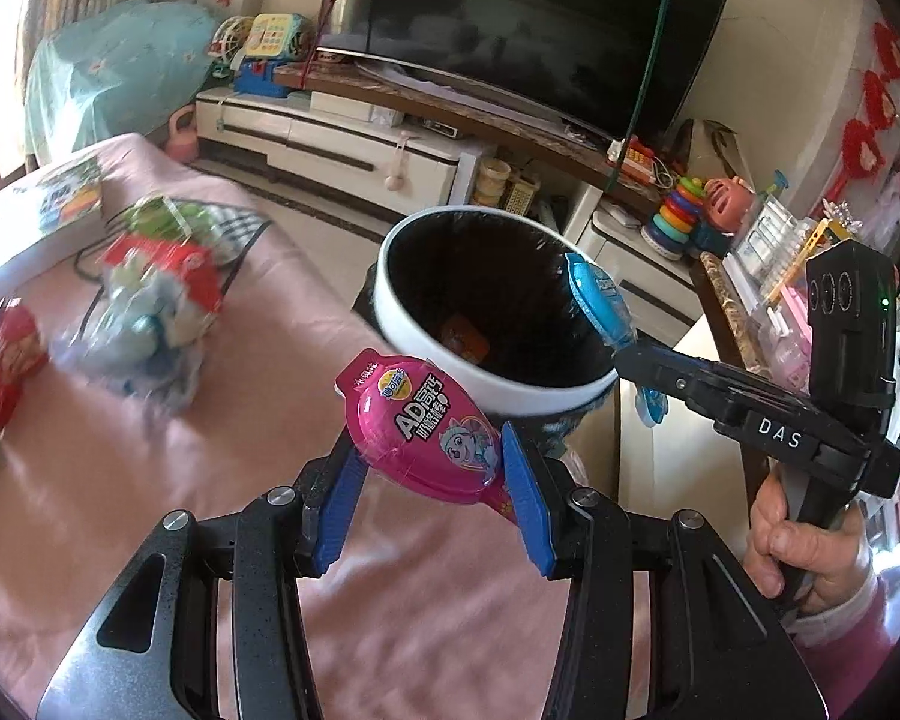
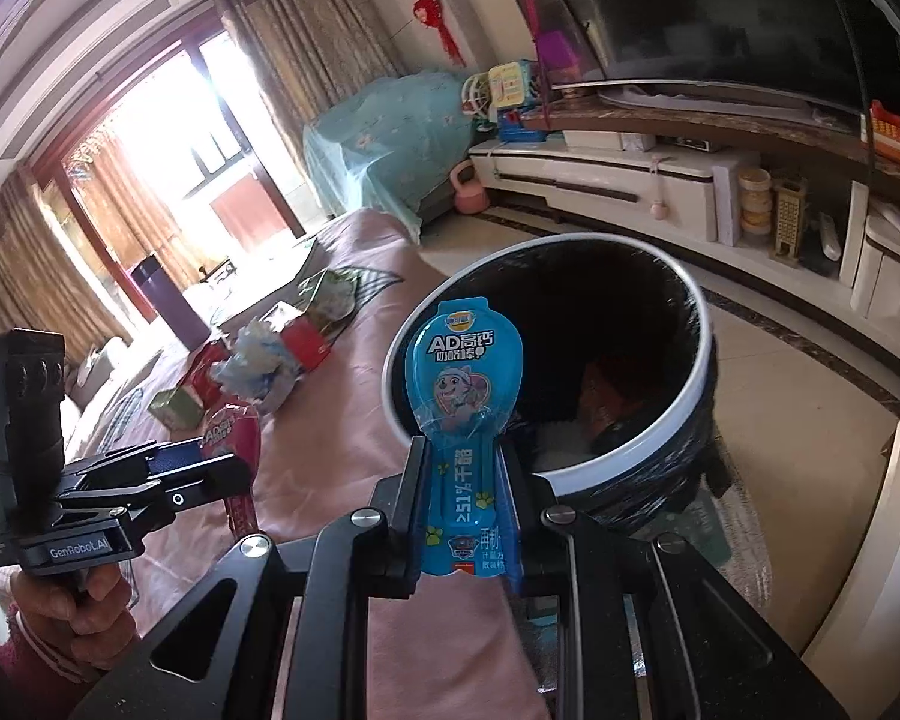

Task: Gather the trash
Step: 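Carry both lollipop packages over the trash bin and open both tools to drop them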

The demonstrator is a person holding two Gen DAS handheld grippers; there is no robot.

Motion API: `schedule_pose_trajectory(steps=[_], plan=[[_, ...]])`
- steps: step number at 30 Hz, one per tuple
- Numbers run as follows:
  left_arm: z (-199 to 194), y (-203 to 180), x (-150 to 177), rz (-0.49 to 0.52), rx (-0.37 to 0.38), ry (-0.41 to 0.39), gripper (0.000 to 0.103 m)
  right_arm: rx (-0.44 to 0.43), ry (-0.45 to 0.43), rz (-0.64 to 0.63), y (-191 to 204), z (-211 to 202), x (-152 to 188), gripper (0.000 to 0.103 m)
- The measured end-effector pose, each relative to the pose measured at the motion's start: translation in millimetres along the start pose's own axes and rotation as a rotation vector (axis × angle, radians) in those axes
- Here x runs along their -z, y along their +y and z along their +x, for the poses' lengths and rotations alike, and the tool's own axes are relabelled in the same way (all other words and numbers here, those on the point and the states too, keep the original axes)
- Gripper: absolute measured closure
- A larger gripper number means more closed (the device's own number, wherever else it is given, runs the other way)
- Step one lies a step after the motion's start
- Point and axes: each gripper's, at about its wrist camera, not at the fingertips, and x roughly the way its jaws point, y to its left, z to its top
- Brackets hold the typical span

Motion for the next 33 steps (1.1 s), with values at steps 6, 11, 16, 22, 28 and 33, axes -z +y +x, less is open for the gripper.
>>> schedule_pose_trajectory(steps=[6,11,16,22,28,33], plan=[[16.3,-9.6,-21.8,0.01,0.004,0.003,0.058,0.02,-0.012,0.018,-19.2,1.7,-16.6,0.083],[28.6,-14.5,-38.9,0.017,0.003,0.003,0.058,0.032,-0.017,0.028,-29.6,4.7,-27.1,0.083],[41.7,-20.6,-50.9,0.022,0.002,0.007,0.058,0.038,-0.012,0.037,-39.2,10.2,-33.7,0.083],[56.3,-25.7,-59.3,0.026,0.006,0.02,0.058,0.04,0.001,0.044,-47.5,17.2,-41.0,0.083],[67.5,-30.0,-64.9,0.029,0.001,0.033,0.058,0.05,0.012,0.044,-51.8,24.1,-48.0,0.083],[74.8,-29.3,-67.4,0.029,-0.006,0.044,0.058,0.048,0.021,0.053,-55.3,30.2,-52.3,0.083]])
